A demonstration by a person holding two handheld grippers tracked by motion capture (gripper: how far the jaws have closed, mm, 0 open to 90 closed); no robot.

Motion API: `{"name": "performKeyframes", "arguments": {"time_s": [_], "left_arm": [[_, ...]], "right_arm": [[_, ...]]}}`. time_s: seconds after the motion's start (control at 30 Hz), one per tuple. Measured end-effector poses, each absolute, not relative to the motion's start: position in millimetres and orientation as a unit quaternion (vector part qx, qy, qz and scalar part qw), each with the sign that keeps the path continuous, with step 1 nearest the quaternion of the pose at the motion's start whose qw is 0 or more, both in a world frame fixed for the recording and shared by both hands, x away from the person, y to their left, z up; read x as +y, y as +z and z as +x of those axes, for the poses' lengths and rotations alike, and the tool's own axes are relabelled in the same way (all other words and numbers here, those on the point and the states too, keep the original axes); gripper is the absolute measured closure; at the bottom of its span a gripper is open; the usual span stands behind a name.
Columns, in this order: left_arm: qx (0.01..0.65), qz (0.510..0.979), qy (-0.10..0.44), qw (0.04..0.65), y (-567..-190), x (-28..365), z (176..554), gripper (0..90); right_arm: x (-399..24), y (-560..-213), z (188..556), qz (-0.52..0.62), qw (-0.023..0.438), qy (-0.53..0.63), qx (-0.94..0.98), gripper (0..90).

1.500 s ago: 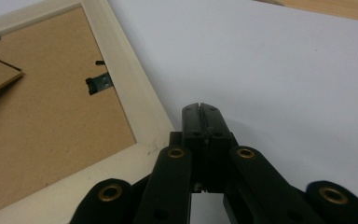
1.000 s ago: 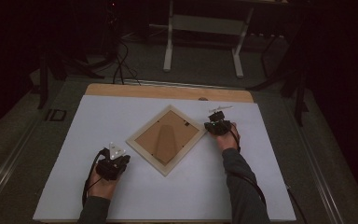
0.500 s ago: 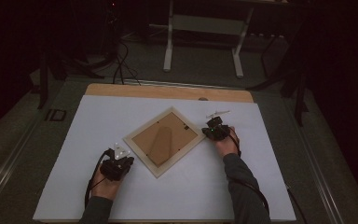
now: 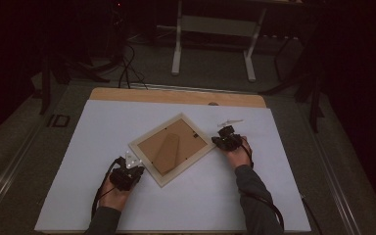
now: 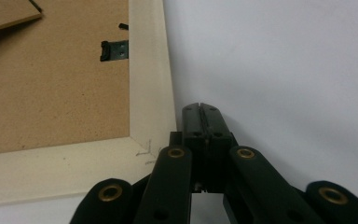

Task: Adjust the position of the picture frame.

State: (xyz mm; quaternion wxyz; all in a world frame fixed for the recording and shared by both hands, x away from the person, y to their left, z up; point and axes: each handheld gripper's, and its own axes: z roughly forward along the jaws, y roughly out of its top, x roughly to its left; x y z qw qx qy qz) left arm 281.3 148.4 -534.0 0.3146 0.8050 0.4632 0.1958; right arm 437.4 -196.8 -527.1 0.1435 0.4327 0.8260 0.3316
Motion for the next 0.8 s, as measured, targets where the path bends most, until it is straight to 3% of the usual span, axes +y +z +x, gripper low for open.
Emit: {"name": "performKeyframes", "arguments": {"time_s": [0.8], "left_arm": [[0.460,0.807,0.206,0.308,-534.5,146.6,279.7,90.0]], "right_arm": [[-200.1,-528.0,420.1,0.435,0.131,0.338,0.824,90.0]]}}
